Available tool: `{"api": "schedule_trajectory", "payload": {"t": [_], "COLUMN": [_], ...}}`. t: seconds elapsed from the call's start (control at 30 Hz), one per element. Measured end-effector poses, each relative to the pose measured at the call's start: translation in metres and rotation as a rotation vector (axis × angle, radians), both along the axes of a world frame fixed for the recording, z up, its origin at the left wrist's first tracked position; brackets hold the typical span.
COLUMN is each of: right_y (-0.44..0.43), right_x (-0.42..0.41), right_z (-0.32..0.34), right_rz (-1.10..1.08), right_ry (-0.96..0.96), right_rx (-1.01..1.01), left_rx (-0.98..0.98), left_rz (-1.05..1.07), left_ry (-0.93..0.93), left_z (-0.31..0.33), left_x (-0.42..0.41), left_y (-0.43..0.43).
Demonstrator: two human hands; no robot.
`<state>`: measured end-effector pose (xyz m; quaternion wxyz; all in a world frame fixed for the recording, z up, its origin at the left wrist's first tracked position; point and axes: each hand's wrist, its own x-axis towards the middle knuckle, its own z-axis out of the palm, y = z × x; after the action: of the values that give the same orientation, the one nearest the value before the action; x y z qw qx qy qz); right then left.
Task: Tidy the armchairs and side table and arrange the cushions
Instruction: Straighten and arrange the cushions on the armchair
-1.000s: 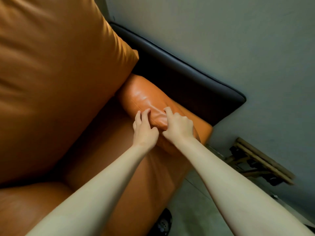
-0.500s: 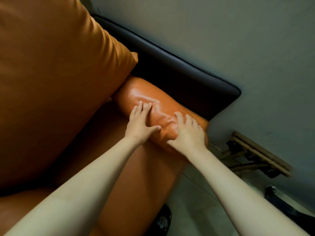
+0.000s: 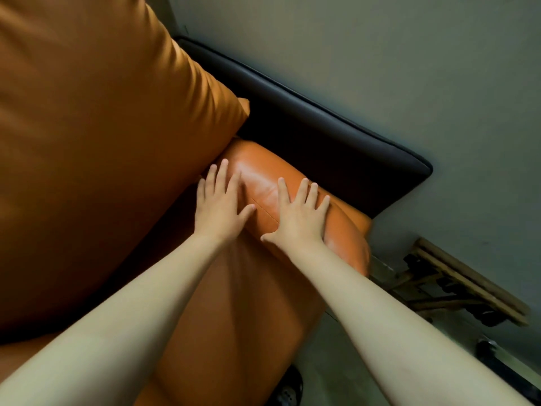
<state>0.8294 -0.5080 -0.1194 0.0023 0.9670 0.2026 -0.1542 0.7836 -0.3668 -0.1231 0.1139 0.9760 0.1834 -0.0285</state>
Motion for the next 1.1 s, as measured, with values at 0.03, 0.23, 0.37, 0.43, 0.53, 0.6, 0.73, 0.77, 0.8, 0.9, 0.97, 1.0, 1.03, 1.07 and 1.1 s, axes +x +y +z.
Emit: {"api": "schedule_trajectory", "payload": {"t": [0.03, 0.23, 0.37, 0.43, 0.53, 0.6, 0.73, 0.77, 0.8, 0.9, 0.97, 1.0, 1.03, 1.07, 1.1], "right_y": [0.005, 0.035, 0.054, 0.06, 0.063, 0.064, 0.056, 0.051, 0.046, 0.029, 0.019, 0.014, 0.011, 0.008, 0.005], "right_x": [0.001, 0.005, 0.009, 0.013, 0.019, 0.021, 0.028, 0.032, 0.036, 0.051, 0.061, 0.067, 0.071, 0.076, 0.08], "right_z": [0.0, -0.001, -0.005, -0.009, -0.013, -0.013, -0.012, -0.012, -0.013, -0.014, -0.013, -0.013, -0.013, -0.012, -0.012], "right_rz": [0.011, 0.054, 0.11, 0.121, 0.121, 0.134, 0.126, 0.117, 0.107, 0.088, 0.075, 0.066, 0.055, 0.044, 0.034], "right_ry": [-0.002, -0.027, -0.03, -0.039, -0.054, -0.057, -0.066, -0.066, -0.062, -0.05, -0.032, -0.018, -0.001, 0.018, 0.033], "right_rx": [0.005, 0.057, -0.001, -0.056, -0.097, -0.107, -0.101, -0.084, -0.062, -0.009, 0.014, 0.027, 0.042, 0.055, 0.066], "left_rx": [0.087, 0.396, 0.612, 0.787, 1.045, 1.13, 1.181, 1.184, 1.182, 1.155, 1.128, 1.114, 1.099, 1.077, 1.051], "left_rz": [-0.012, -0.156, -0.24, -0.295, -0.409, -0.434, -0.398, -0.392, -0.393, -0.419, -0.436, -0.44, -0.441, -0.439, -0.441], "left_ry": [-0.002, 0.038, 0.111, 0.206, 0.336, 0.381, 0.429, 0.443, 0.456, 0.506, 0.535, 0.55, 0.561, 0.567, 0.573], "left_z": [0.003, 0.016, 0.022, 0.026, 0.032, 0.034, 0.037, 0.038, 0.039, 0.038, 0.034, 0.03, 0.026, 0.022, 0.017], "left_x": [0.001, -0.001, -0.005, -0.007, -0.009, -0.01, -0.002, 0.002, 0.006, 0.018, 0.022, 0.023, 0.022, 0.022, 0.021], "left_y": [0.008, 0.042, 0.059, 0.067, 0.077, 0.082, 0.09, 0.092, 0.095, 0.103, 0.109, 0.112, 0.114, 0.116, 0.117]}}
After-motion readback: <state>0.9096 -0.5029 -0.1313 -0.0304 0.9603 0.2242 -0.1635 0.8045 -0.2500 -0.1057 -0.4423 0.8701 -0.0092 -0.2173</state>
